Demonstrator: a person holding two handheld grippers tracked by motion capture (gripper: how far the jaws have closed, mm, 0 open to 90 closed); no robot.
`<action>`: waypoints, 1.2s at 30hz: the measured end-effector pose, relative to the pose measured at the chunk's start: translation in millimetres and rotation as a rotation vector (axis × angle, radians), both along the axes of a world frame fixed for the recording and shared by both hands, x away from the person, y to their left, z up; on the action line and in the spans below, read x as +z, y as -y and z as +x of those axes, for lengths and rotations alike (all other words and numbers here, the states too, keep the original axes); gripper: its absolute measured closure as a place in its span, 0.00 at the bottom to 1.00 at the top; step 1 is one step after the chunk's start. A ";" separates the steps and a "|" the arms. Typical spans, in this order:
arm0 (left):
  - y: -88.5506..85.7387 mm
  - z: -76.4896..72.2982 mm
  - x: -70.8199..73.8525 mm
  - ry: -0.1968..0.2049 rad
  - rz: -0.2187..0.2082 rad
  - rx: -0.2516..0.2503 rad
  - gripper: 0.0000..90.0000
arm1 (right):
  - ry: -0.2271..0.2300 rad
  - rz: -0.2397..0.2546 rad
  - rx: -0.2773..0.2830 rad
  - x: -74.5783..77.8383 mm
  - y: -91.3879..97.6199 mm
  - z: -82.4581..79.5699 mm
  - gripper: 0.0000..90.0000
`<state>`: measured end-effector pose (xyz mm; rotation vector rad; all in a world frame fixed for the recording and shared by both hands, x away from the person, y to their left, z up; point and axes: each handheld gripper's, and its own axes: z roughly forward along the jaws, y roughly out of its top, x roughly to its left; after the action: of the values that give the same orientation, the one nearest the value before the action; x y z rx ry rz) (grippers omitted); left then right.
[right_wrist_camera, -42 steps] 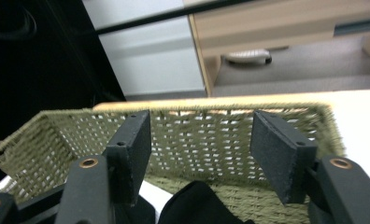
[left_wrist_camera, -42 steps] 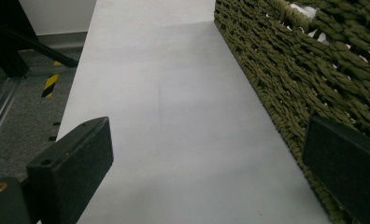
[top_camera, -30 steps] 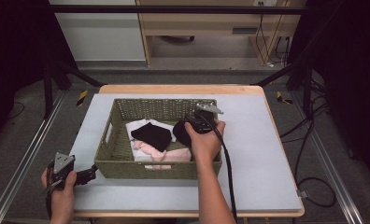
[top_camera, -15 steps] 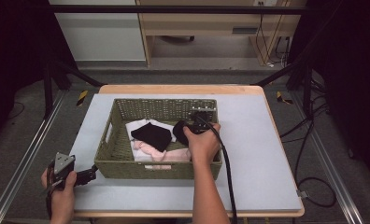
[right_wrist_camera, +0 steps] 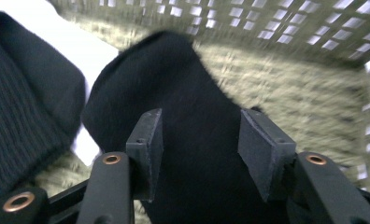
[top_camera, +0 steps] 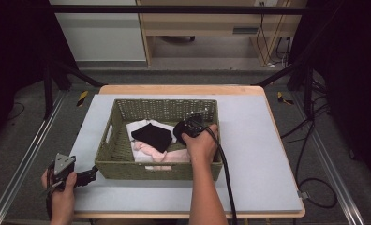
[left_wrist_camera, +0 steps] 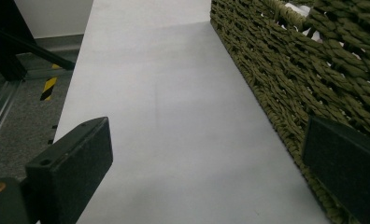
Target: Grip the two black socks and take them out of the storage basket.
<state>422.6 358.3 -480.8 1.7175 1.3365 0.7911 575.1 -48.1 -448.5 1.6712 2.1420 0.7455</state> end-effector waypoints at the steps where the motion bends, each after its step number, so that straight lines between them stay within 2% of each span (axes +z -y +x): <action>1: 0.0 0.0 0.0 0.000 0.000 0.000 0.02 | -0.016 -0.014 0.017 -2.6 -0.2 -0.1 0.57; 3: -0.1 0.2 0.0 -0.001 0.000 0.000 0.02 | -0.008 -0.025 0.036 -5.2 0.0 -0.9 0.60; 6: 0.2 0.3 0.0 -0.004 0.002 -0.002 0.02 | 0.007 -0.033 0.065 -6.3 0.8 -4.9 0.78; 8: 0.3 0.2 0.0 -0.003 0.003 -0.003 0.02 | 0.001 -0.031 0.067 -5.4 0.5 -6.6 0.87; 12: 0.2 0.1 0.0 -0.002 0.002 -0.002 0.02 | -0.003 -0.027 0.069 -1.5 0.7 -8.1 0.94; 14: 0.4 0.1 0.0 -0.002 0.003 -0.002 0.02 | 0.022 -0.016 0.071 1.7 1.5 -8.9 0.95; 17: 0.5 0.2 0.0 -0.003 0.004 -0.002 0.02 | 0.122 0.039 0.053 11.0 2.9 -10.5 0.95; 18: 0.5 0.2 0.0 -0.003 0.004 -0.002 0.02 | 0.122 0.039 0.053 11.0 2.9 -10.5 0.95; 19: 0.5 0.2 0.0 -0.003 0.004 -0.002 0.02 | 0.150 0.039 0.049 13.4 3.7 -11.3 0.95; 20: 0.6 0.1 0.0 -0.002 0.005 -0.002 0.02 | 0.222 0.062 0.043 18.9 5.1 -13.6 0.95; 21: 0.6 0.1 0.0 -0.002 0.004 -0.002 0.02 | 0.248 0.064 0.042 20.8 5.7 -14.2 0.95; 22: 0.6 0.1 0.0 -0.002 0.004 -0.002 0.02 | 0.248 0.064 0.042 20.8 5.7 -14.2 0.95; 23: 0.6 0.2 0.0 -0.002 0.005 -0.002 0.02 | 0.315 0.073 0.045 25.6 6.5 -16.6 0.95; 24: 0.8 0.2 -0.1 -0.001 0.006 -0.001 0.02 | 0.337 0.078 0.044 27.2 6.7 -17.5 0.95; 25: 0.8 0.2 -0.1 -0.001 0.006 -0.001 0.02 | 0.337 0.078 0.044 27.2 6.7 -17.5 0.95; 26: 1.0 0.2 -0.1 -0.001 0.007 -0.001 0.02 | 0.365 0.086 0.043 29.5 6.9 -18.9 0.95; 27: 1.0 0.2 -0.1 0.000 0.007 0.000 0.02 | 0.410 0.103 0.044 33.1 7.5 -20.8 0.95; 28: 1.0 0.2 -0.1 0.000 0.007 0.000 0.02 | 0.474 0.126 0.038 38.1 8.3 -24.1 0.95; 32: 0.8 0.2 -0.1 -0.001 0.005 -0.001 0.02 | 0.551 0.143 0.044 43.7 9.5 -29.3 0.95; 33: 0.8 0.2 -0.1 -0.001 0.005 -0.001 0.02 | 0.551 0.143 0.044 43.7 9.5 -29.3 0.95; 35: 0.8 0.2 -0.1 -0.001 0.006 0.000 0.02 | 0.579 0.147 0.045 45.6 9.7 -31.7 0.95; 36: 0.7 0.2 0.0 -0.003 0.005 0.000 0.02 | 0.607 0.157 0.044 47.3 10.3 -33.7 0.95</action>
<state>422.8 357.7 -480.8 1.7235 1.3372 0.7928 541.4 -58.4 -401.1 1.2440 1.7237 1.2700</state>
